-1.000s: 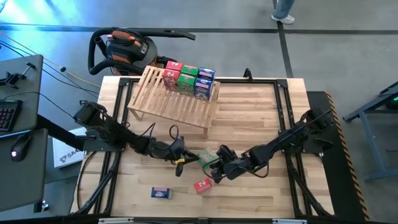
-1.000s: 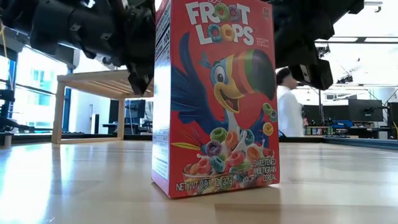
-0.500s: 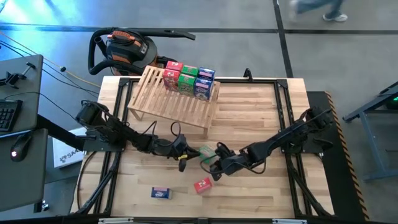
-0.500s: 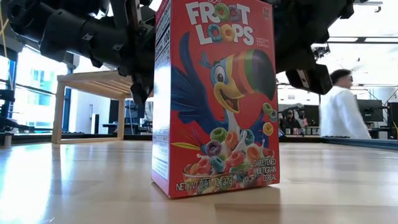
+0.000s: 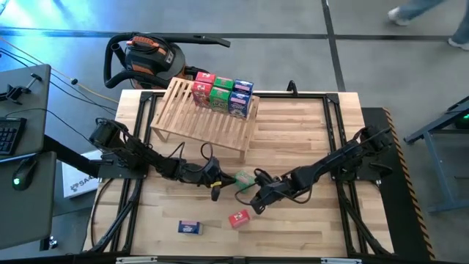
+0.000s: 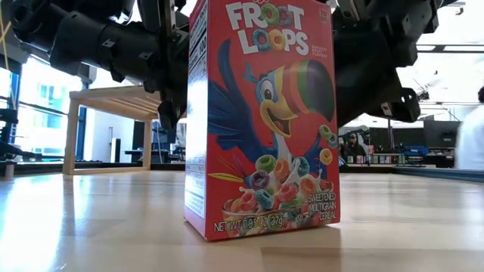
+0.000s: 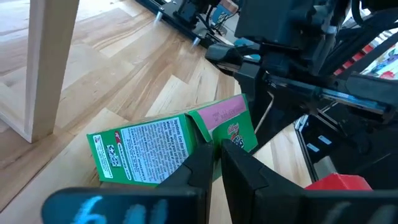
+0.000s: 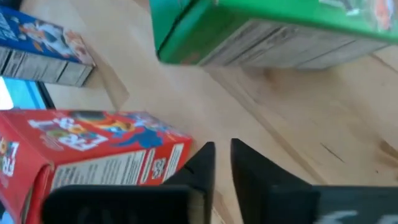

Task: Stack cereal on shelf
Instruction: Put the green cereal box aligned with the other green cereal box on the shelf

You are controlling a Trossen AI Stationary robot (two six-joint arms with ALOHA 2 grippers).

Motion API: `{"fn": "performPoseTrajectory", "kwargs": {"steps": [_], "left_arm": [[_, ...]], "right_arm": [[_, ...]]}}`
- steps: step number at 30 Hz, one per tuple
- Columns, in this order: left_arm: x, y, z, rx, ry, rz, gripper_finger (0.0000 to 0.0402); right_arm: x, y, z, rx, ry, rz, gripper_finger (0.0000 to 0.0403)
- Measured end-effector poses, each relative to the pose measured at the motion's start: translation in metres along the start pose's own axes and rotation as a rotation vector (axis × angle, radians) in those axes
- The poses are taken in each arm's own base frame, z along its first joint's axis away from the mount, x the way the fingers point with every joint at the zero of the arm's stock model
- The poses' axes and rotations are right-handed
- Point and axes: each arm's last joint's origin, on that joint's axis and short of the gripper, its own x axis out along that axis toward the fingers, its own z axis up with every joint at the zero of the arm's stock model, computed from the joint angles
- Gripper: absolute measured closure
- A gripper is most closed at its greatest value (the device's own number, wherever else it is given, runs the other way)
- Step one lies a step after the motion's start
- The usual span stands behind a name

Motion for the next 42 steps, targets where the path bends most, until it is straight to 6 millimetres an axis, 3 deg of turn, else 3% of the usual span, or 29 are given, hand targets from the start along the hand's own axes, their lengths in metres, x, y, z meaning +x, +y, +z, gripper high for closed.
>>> {"fn": "performPoseTrajectory", "kwargs": {"steps": [7,17,27,35,42], "left_arm": [[0.002,0.006,0.005,-0.014,-0.012,0.019,0.0381],[0.005,0.015,0.012,0.0,-0.03,0.041,0.0381],[0.007,0.023,0.018,-0.001,-0.041,0.05,0.0381],[0.007,0.024,0.02,-0.002,-0.052,0.046,0.0381],[0.007,0.024,0.02,-0.006,-0.052,0.046,0.0381]], "right_arm": [[-0.019,0.009,0.002,-0.111,0.03,-0.009,0.027],[-0.055,0.033,0.019,-0.419,-0.124,-0.225,0.0167],[-0.057,0.036,0.036,-0.576,-0.259,-0.289,0.0132],[-0.032,0.039,0.033,-0.688,-0.27,-0.301,0.0118],[-0.031,0.037,0.035,-0.666,-0.348,-0.376,0.0107]]}}
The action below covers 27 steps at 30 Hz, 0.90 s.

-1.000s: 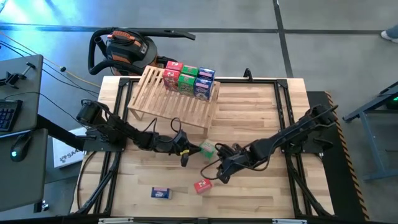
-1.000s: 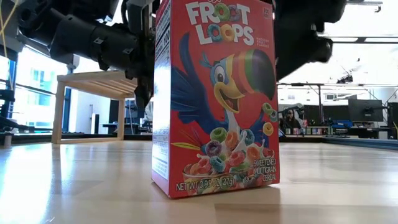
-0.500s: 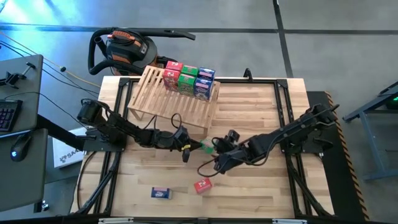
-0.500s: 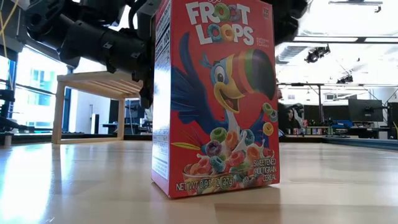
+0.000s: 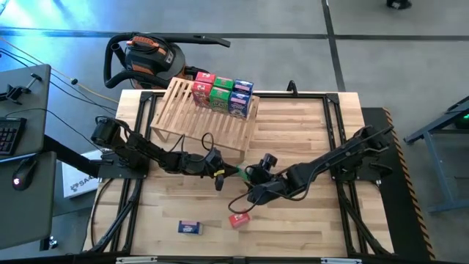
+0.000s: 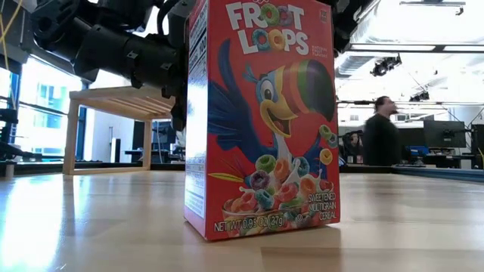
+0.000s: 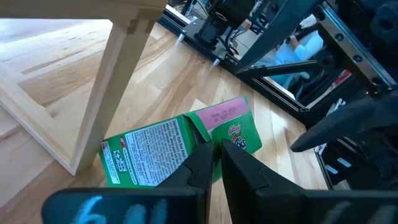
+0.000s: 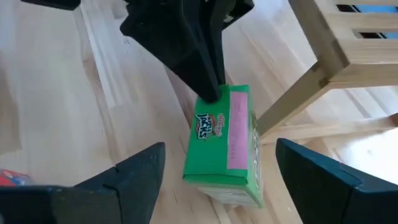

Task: Stack cereal on shelf
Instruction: Put the green cereal box aligned with the other green cereal box on the shelf

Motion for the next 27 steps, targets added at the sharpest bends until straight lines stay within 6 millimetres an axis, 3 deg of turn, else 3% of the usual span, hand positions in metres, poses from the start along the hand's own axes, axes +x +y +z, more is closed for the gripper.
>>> {"fn": "performPoseTrajectory", "kwargs": {"steps": [9,19,27], "left_arm": [[0.0,0.0,0.0,0.0,0.0,0.0,0.0381],[0.0,0.0,0.0,-0.007,0.0,0.0,0.0381],[0.0,0.0,0.0,0.011,0.0,-0.002,0.0381]], "right_arm": [[0.022,0.004,-0.01,-0.025,0.048,-0.04,0.0106],[0.029,-0.007,-0.008,0.003,0.088,-0.073,0.0109],[0.031,-0.007,-0.008,-0.011,0.116,-0.035,0.0165]]}}
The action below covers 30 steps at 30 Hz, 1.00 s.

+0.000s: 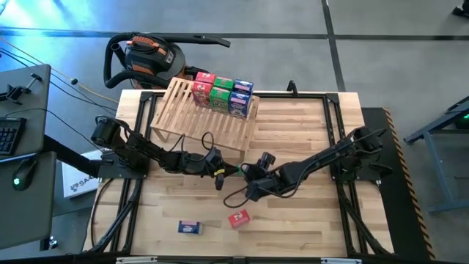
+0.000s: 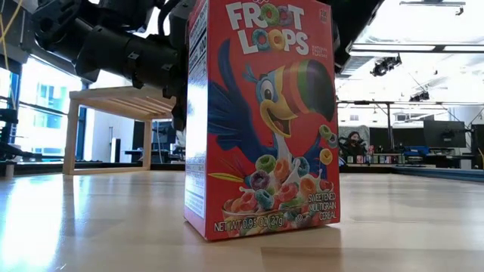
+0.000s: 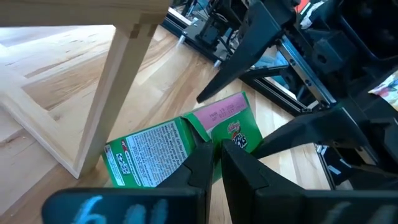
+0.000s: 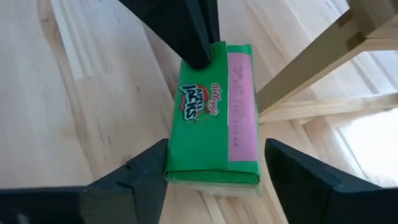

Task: Stack cereal on shelf
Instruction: Put the green cereal box aligned with the other green cereal box on the shelf

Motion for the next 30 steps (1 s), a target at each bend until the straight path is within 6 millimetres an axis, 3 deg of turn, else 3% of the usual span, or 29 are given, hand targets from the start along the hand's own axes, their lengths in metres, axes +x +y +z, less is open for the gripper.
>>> {"fn": "performPoseTrajectory", "kwargs": {"steps": [9,15,23,30], "left_arm": [[-0.001,-0.004,0.0,0.073,0.032,-0.058,0.0376],[-0.01,-0.016,0.004,0.172,0.023,-0.12,0.034],[-0.042,-0.041,0.027,0.327,0.004,-0.177,0.0292],[-0.086,-0.036,0.033,0.39,-0.11,-0.149,0.0307]], "right_arm": [[0.0,0.001,0.0,0.0,0.01,0.02,0.0206],[-0.002,0.004,-0.001,-0.003,0.019,0.048,0.0208],[-0.007,0.01,-0.006,-0.021,0.021,0.071,0.0209],[-0.016,0.015,0.001,-0.012,-0.017,0.107,0.0209]]}}
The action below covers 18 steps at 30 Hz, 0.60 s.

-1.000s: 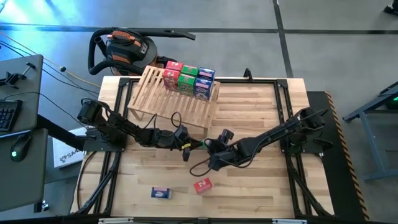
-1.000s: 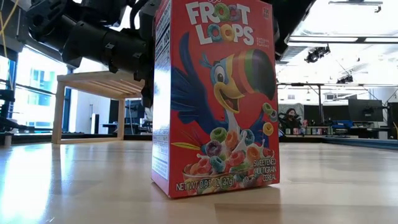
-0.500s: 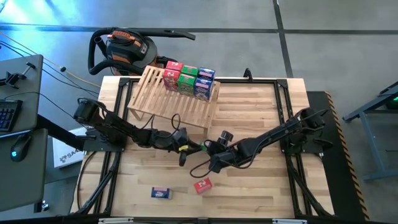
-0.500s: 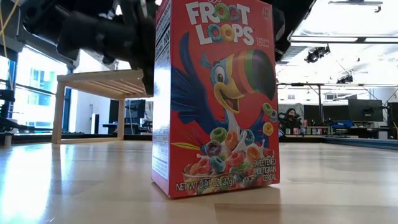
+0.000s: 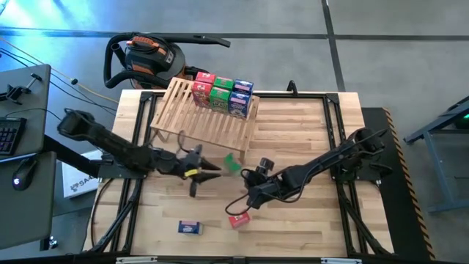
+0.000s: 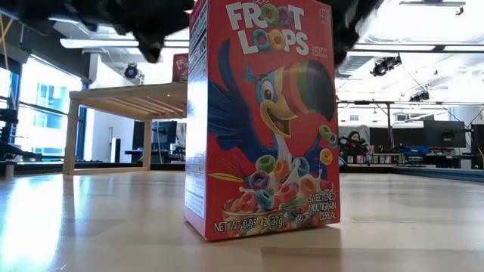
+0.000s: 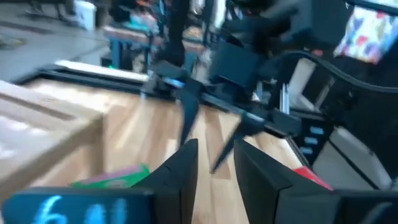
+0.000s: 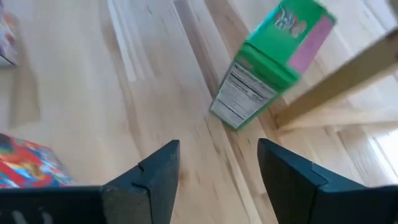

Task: Stack cereal on shelf
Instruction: Put the green cereal box aligned with the other green cereal box on the shelf

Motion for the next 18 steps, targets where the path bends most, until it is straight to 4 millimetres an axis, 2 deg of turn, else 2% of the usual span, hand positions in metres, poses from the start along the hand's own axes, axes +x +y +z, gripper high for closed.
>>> {"fn": "performPoseTrajectory", "kwargs": {"steps": [4,8,15,18], "left_arm": [[-0.024,0.009,-0.009,-0.025,-0.022,0.043,0.0333],[-0.037,0.015,-0.019,-0.065,-0.018,0.039,0.0356],[-0.041,0.023,-0.048,-0.114,0.086,0.079,0.0392],[-0.039,0.024,-0.054,-0.102,0.107,0.111,0.04]], "right_arm": [[-0.003,0.001,0.007,0.046,-0.018,0.002,0.0208],[-0.002,-0.002,0.01,0.136,-0.041,-0.021,0.0196],[-0.005,0.002,0.018,0.34,-0.184,-0.056,0.0137],[-0.005,0.007,0.026,0.421,-0.277,-0.032,0.0112]]}}
